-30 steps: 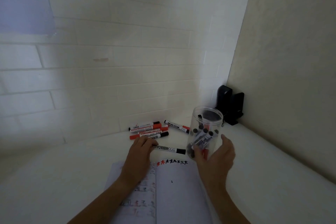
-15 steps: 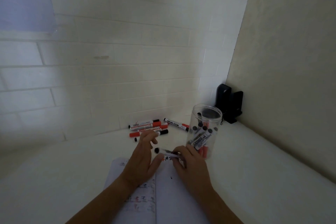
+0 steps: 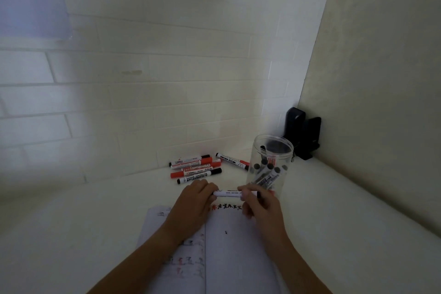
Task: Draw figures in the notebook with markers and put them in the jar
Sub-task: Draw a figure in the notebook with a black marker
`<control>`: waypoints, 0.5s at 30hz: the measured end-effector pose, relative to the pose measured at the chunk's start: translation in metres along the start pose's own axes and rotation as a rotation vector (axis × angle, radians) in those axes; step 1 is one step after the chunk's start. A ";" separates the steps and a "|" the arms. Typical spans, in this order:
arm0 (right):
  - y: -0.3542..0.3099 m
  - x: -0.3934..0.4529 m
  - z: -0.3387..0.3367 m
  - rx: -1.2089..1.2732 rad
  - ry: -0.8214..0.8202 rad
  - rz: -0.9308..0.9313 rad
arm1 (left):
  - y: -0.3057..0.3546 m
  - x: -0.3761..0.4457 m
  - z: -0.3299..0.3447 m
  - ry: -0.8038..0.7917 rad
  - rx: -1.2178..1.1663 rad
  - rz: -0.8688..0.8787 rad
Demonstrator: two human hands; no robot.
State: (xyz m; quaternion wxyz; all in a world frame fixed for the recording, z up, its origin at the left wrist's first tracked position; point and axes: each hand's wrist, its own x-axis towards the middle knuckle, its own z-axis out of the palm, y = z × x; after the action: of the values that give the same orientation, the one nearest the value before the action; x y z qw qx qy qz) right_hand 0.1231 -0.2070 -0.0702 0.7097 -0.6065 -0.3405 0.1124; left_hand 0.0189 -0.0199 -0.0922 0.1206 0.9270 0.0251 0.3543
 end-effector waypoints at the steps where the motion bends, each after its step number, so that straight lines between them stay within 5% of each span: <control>1: 0.001 0.001 -0.003 -0.012 -0.006 -0.001 | 0.000 0.000 0.001 -0.016 0.006 -0.010; 5: 0.015 0.003 -0.009 -0.407 -0.033 -0.102 | 0.000 0.001 0.002 -0.035 0.036 -0.011; 9: 0.028 0.007 -0.011 -1.007 -0.086 -0.390 | 0.005 0.002 -0.001 -0.118 0.080 0.110; 15: 0.033 0.002 0.014 -1.246 -0.126 -0.720 | 0.009 -0.003 -0.004 -0.158 0.050 0.142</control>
State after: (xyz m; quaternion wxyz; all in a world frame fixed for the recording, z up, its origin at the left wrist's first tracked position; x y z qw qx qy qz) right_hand 0.1249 -0.1871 -0.0999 0.2040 -0.7411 -0.5602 -0.3087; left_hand 0.0139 -0.0278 -0.0893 0.0736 0.9542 -0.0415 0.2869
